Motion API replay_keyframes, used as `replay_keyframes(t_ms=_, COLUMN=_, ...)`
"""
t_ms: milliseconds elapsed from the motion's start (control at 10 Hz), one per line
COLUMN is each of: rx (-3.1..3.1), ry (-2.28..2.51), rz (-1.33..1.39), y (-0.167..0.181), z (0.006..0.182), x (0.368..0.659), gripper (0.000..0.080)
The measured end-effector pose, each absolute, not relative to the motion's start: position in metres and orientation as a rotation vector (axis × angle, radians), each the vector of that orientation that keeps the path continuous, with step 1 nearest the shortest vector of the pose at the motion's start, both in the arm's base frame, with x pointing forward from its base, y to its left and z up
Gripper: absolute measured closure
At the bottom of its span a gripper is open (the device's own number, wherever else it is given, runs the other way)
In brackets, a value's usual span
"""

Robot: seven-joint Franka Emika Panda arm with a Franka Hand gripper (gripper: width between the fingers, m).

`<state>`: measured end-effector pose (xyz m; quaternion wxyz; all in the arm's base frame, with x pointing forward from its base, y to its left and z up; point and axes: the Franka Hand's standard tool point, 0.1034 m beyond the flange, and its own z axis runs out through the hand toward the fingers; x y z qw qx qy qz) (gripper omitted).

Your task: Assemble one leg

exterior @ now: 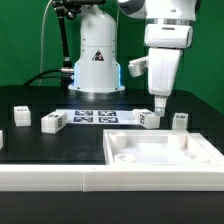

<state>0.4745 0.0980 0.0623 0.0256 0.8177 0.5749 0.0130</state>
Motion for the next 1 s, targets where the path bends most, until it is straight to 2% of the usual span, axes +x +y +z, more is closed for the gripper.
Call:
replay_keyframes(t_ms=100, rx=2.619, ry=1.645, rz=0.060, y=0.099, z=0.062, x=0.475, gripper=0.0150)
replay_keyframes(t_ms=300, rx=2.888, ry=1.191, rz=0.143, y=0.112, z=0.055, x=0.456, gripper=0.0150)
replay_keyframes(t_ms=600, rx=3.070, ry=0.760, rz=0.150, y=0.121, z=0.052, x=0.454, gripper=0.0150)
replay_keyframes(t_ms=1000, rx=3.160, ry=0.427, rz=0.149, y=0.125, z=0.051, x=0.453, gripper=0.0150)
